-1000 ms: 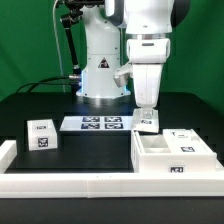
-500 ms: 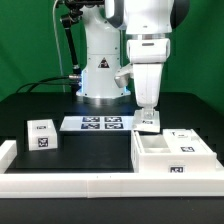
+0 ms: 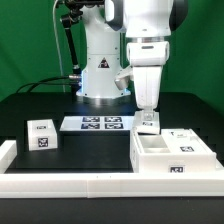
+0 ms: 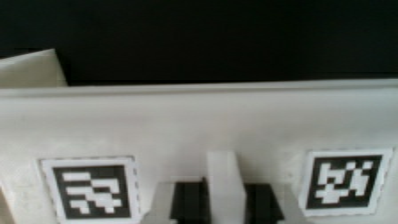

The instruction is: Assemble cabinet

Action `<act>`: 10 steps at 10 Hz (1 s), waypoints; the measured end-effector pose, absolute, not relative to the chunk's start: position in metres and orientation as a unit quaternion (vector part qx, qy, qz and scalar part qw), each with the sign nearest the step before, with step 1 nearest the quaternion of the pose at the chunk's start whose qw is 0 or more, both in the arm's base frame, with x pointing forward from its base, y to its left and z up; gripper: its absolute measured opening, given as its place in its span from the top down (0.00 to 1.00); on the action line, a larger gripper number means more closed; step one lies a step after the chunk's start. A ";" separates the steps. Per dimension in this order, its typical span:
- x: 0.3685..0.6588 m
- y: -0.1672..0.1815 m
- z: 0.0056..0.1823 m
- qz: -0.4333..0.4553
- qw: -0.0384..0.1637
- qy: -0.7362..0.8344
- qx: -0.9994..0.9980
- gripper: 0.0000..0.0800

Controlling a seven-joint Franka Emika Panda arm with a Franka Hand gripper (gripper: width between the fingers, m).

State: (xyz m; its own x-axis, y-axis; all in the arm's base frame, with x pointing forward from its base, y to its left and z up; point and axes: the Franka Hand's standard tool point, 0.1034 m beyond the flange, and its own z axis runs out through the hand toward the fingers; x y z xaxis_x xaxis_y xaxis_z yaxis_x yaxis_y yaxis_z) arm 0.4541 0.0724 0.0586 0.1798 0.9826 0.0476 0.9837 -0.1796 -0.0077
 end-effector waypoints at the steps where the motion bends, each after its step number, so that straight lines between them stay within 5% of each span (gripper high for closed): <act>1: 0.453 0.072 0.058 -0.015 0.019 -0.641 -0.767 0.91; 10: 0.459 0.067 0.058 -0.001 0.025 -0.665 -0.746 0.91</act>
Offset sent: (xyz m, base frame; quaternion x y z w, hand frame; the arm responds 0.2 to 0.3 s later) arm 0.0000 0.0000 0.0000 0.0000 0.0000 0.0000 1.0000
